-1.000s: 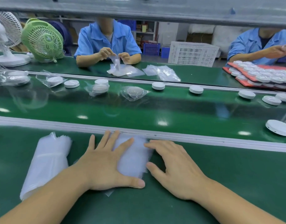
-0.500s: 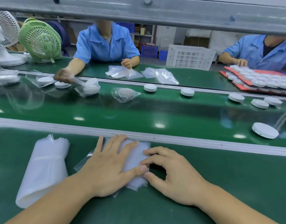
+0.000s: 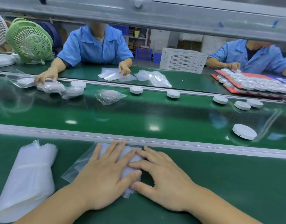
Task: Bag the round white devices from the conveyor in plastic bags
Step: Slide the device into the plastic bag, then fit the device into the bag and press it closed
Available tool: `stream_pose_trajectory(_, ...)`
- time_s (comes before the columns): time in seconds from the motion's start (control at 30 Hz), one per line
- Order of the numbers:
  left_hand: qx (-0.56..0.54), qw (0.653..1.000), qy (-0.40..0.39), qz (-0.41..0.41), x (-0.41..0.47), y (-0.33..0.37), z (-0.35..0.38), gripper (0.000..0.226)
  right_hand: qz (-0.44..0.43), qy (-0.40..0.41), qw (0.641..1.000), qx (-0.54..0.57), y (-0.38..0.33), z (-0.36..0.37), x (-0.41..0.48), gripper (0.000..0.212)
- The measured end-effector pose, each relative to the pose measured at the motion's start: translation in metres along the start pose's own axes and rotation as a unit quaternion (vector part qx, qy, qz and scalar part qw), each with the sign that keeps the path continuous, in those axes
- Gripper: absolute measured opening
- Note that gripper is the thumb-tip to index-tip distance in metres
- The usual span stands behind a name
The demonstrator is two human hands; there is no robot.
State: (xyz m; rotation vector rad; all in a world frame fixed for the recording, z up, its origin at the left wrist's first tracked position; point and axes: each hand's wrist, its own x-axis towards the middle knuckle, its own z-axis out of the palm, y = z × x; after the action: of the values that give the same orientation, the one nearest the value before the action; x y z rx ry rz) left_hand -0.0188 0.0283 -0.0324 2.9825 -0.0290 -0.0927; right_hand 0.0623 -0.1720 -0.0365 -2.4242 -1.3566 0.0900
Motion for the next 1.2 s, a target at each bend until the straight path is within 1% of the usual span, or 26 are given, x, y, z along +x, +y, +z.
stream_pose_trajectory(0.07,0.005,1.0,-0.015,-0.003,0.002,-0.001,0.001,0.075,-0.006,0.021,0.999,0.026,0.0,-0.001,0.0,0.065)
stream_pose_trajectory(0.1,0.008,1.0,-0.016,0.0,0.002,-0.002,0.001,0.074,-0.005,0.04,0.996,0.074,-0.002,-0.003,0.001,0.061)
stream_pose_trajectory(0.13,0.011,1.0,-0.014,0.002,0.002,-0.003,0.001,0.073,0.004,0.063,0.986,0.155,-0.002,-0.005,0.001,0.054)
stream_pose_trajectory(0.2,0.0,1.0,0.005,0.005,0.002,-0.004,0.004,0.067,0.056,0.137,0.93,0.337,0.01,-0.011,0.002,0.039)
stream_pose_trajectory(0.23,-0.013,1.0,0.024,0.007,0.003,-0.005,0.005,0.063,0.098,0.184,0.902,0.379,0.024,-0.016,0.003,0.035)
stream_pose_trajectory(0.27,-0.028,0.999,0.045,0.009,0.004,-0.006,0.006,0.061,0.133,0.234,0.89,0.368,0.041,-0.023,0.003,0.033)
stream_pose_trajectory(0.3,-0.042,0.997,0.064,0.012,0.004,-0.007,0.006,0.06,0.168,0.285,0.897,0.294,0.064,-0.033,0.002,0.031)
stream_pose_trajectory(0.33,-0.052,0.995,0.08,0.016,0.004,-0.007,0.005,0.06,0.21,0.322,0.906,0.176,0.091,-0.046,0.001,0.031)
stream_pose_trajectory(0.37,-0.058,0.994,0.093,0.022,0.005,-0.006,0.003,0.058,0.262,0.325,0.908,0.034,0.121,-0.06,-0.003,0.034)
stream_pose_trajectory(0.4,-0.062,0.992,0.109,0.03,0.005,-0.005,0.002,0.054,0.326,0.293,0.895,-0.077,0.151,-0.075,-0.009,0.043)
stream_pose_trajectory(0.43,-0.066,0.989,0.128,0.041,0.005,-0.004,0.001,0.048,0.396,0.239,0.876,-0.138,0.179,-0.088,-0.017,0.054)
stream_pose_trajectory(0.47,-0.069,0.985,0.149,0.051,0.004,-0.003,0.001,0.043,0.448,0.184,0.862,-0.151,0.205,-0.1,-0.024,0.063)
stream_pose_trajectory(0.5,-0.069,0.982,0.166,0.065,0.005,-0.001,-0.001,0.04,0.476,0.147,0.858,-0.127,0.227,-0.108,-0.034,0.067)
stream_pose_trajectory(0.53,-0.069,0.979,0.175,0.074,0.006,0.001,-0.002,0.038,0.478,0.129,0.864,-0.093,0.246,-0.114,-0.046,0.066)
stream_pose_trajectory(0.6,-0.069,0.979,0.179,0.076,0.007,0.002,-0.006,0.042,0.449,0.132,0.88,-0.08,0.265,-0.119,-0.061,0.052)
stream_pose_trajectory(0.67,-0.071,0.978,0.182,0.072,0.007,0.001,-0.008,0.042,0.431,0.148,0.884,-0.103,0.258,-0.121,-0.06,0.039)
stream_pose_trajectory(0.73,-0.111,0.972,0.197,0.064,0.005,0.002,-0.01,0.027,0.38,0.178,0.902,-0.101,0.233,-0.117,-0.047,0.035)
stream_pose_trajectory(0.8,-0.21,0.948,0.237,0.033,0.004,0.003,-0.013,0.011,0.257,0.206,0.942,-0.065,0.189,-0.102,-0.033,0.033)
stream_pose_trajectory(0.87,-0.278,0.921,0.272,0.011,0.005,0.003,-0.015,0.008,0.104,0.221,0.969,-0.037,0.132,-0.079,-0.026,0.033)
stream_pose_trajectory(0.9,-0.296,0.914,0.278,0.006,0.005,0.004,-0.015,0.01,0.027,0.222,0.974,-0.033,0.105,-0.068,-0.025,0.031)
stream_pose_trajectory(0.97,-0.323,0.906,0.273,0.003,0.004,0.005,-0.017,0.013,-0.11,0.225,0.967,-0.038,0.063,-0.049,-0.026,0.027)
stream_pose_trajectory(1.0,-0.332,0.904,0.269,0.006,0.003,0.007,-0.017,0.014,-0.161,0.229,0.959,-0.045,0.049,-0.042,-0.026,0.027)
stream_pose_trajectory(1.07,-0.358,0.895,0.267,0.018,0.002,0.011,-0.019,0.015,-0.223,0.254,0.939,-0.056,0.031,-0.034,-0.024,0.026)
stream_pose_trajectory(1.13,-0.407,0.879,0.245,0.035,0.0,0.014,-0.021,0.009,-0.224,0.304,0.926,-0.01,0.019,-0.031,-0.023,0.018)
stream_pose_trajectory(1.17,-0.441,0.87,0.217,0.046,-0.001,0.015,-0.022,0.011,-0.208,0.324,0.922,0.031,0.014,-0.032,-0.023,0.017)
stream_pose_trajectory(1.2,-0.481,0.857,0.178,0.06,-0.003,0.016,-0.023,0.02,-0.189,0.342,0.918,0.069,0.008,-0.032,-0.023,0.02)
